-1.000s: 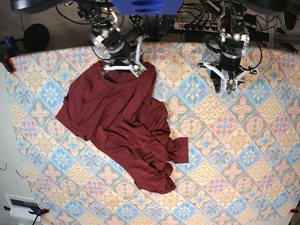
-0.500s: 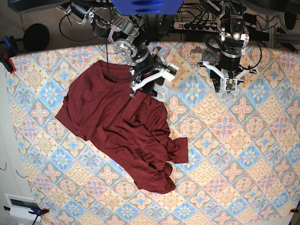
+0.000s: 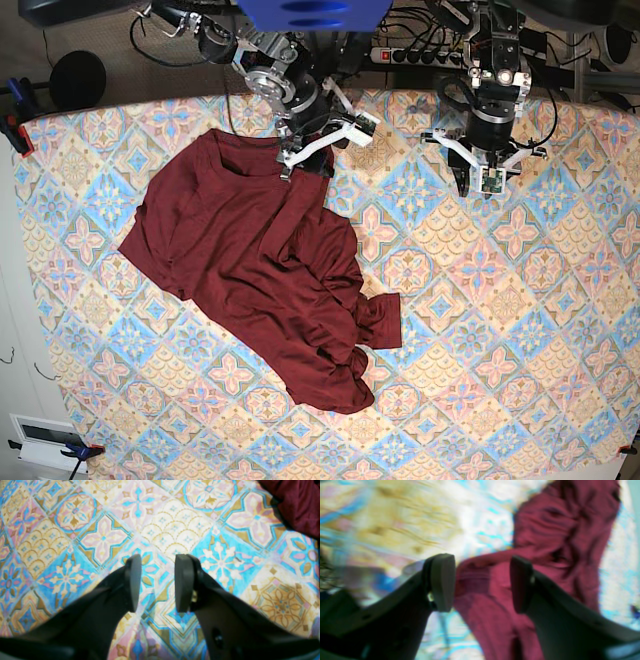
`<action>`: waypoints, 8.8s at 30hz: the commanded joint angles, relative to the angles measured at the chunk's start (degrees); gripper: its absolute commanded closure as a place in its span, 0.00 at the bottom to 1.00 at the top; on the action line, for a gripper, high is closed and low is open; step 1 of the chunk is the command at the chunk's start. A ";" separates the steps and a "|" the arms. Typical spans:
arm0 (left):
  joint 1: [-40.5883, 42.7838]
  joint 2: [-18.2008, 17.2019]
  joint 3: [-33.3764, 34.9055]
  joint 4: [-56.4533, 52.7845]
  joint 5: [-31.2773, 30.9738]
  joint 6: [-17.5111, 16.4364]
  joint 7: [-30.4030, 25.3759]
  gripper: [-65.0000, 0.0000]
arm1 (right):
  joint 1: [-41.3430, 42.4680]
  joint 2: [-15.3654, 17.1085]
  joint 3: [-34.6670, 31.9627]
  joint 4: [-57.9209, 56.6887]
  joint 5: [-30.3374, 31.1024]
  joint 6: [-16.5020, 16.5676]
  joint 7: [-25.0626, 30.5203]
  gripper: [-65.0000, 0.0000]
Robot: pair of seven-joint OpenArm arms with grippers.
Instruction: Layout the t-shirt on the table in an organized manner, then fold the t-shirt properly
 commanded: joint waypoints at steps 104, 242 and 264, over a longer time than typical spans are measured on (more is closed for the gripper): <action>3.06 4.30 -0.15 0.77 0.50 0.23 -1.37 0.65 | 46.25 6.65 58.89 -55.58 11.72 -8.44 29.65 0.45; 0.86 -0.53 -4.11 0.68 0.06 0.23 -1.46 0.65 | 24.89 0.41 -13.72 2.18 39.85 13.19 0.64 0.99; -3.45 -0.53 -9.21 0.77 -0.03 0.23 -1.46 0.65 | 27.35 -4.34 -10.56 2.18 39.67 17.58 1.26 0.75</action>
